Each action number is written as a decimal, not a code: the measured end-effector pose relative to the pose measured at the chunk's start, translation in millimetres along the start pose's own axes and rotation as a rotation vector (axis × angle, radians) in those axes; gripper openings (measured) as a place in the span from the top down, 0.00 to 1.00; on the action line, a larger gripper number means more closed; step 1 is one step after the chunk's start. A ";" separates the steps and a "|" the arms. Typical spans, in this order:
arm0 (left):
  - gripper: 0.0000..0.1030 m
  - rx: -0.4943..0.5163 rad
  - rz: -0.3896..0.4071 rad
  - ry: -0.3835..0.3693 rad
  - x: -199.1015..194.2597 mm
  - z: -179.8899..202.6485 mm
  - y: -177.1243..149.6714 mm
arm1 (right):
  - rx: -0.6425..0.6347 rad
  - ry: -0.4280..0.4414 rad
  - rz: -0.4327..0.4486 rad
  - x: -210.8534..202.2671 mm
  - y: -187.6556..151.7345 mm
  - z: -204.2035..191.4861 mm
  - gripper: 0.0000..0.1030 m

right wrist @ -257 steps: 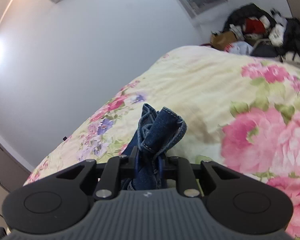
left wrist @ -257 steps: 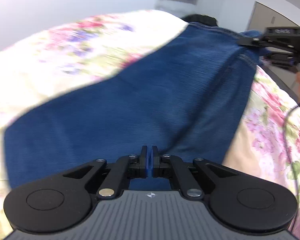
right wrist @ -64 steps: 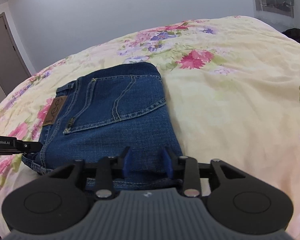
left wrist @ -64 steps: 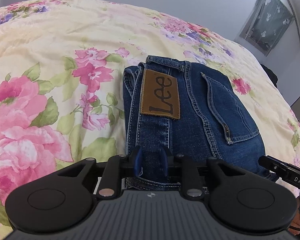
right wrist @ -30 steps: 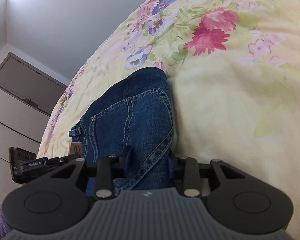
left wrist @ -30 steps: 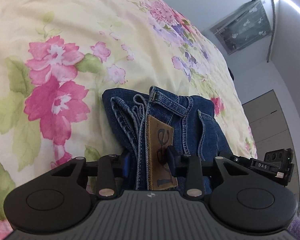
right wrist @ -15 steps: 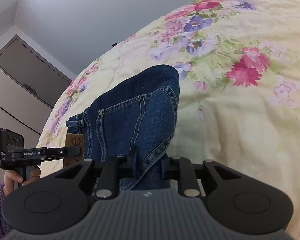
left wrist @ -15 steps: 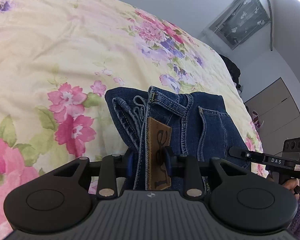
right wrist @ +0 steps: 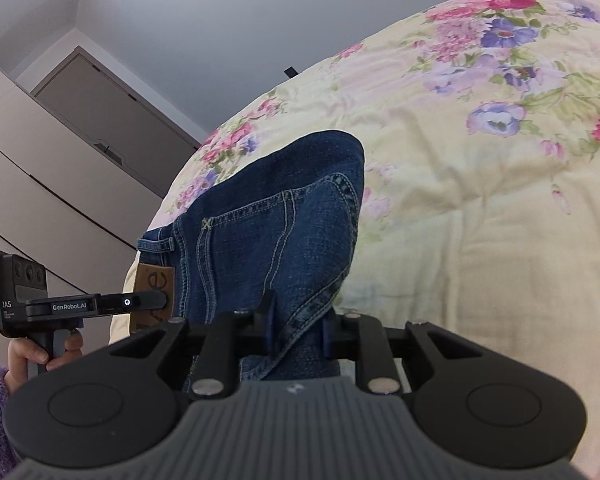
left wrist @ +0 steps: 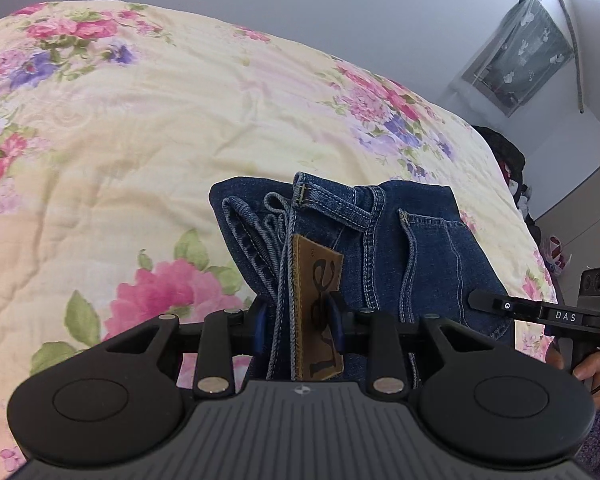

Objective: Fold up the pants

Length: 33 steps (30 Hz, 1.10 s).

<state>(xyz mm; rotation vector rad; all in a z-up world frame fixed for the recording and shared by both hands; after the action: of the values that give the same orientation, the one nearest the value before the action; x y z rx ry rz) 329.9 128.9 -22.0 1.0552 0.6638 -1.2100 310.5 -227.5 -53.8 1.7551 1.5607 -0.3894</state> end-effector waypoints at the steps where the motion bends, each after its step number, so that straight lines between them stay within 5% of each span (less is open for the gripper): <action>1: 0.67 -0.004 0.003 0.006 -5.4 -6.5 -2.7 | -0.004 0.009 -0.006 6.8 -0.7 -7.9 0.84; 15: 0.67 -0.098 0.008 0.038 -11.1 -111.3 -14.0 | 0.001 0.058 -0.110 114.5 2.6 -58.4 0.84; 25: 0.67 -0.143 -0.032 0.052 37.8 -166.0 -7.7 | 0.034 0.012 -0.196 191.9 22.5 -41.5 0.84; 33: 0.62 -0.116 -0.008 0.022 57.6 -183.5 -15.0 | -0.004 -0.049 -0.239 213.1 25.6 -20.2 0.82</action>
<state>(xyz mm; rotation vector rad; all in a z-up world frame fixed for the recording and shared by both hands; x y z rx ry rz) 352.1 271.6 -149.8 0.9712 0.7470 -1.1548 375.1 -59.5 -172.5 1.5477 1.7395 -0.5407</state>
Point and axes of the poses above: each gripper's, at about its wrist camera, not at the fingertips, and x roughly the way its jaws point, z to its right, y to its top, the point moved 2 cm from there along x, roughly the way its jaws point, and after that the axes turned 15 degrees about -z, right-handed, at the moved point
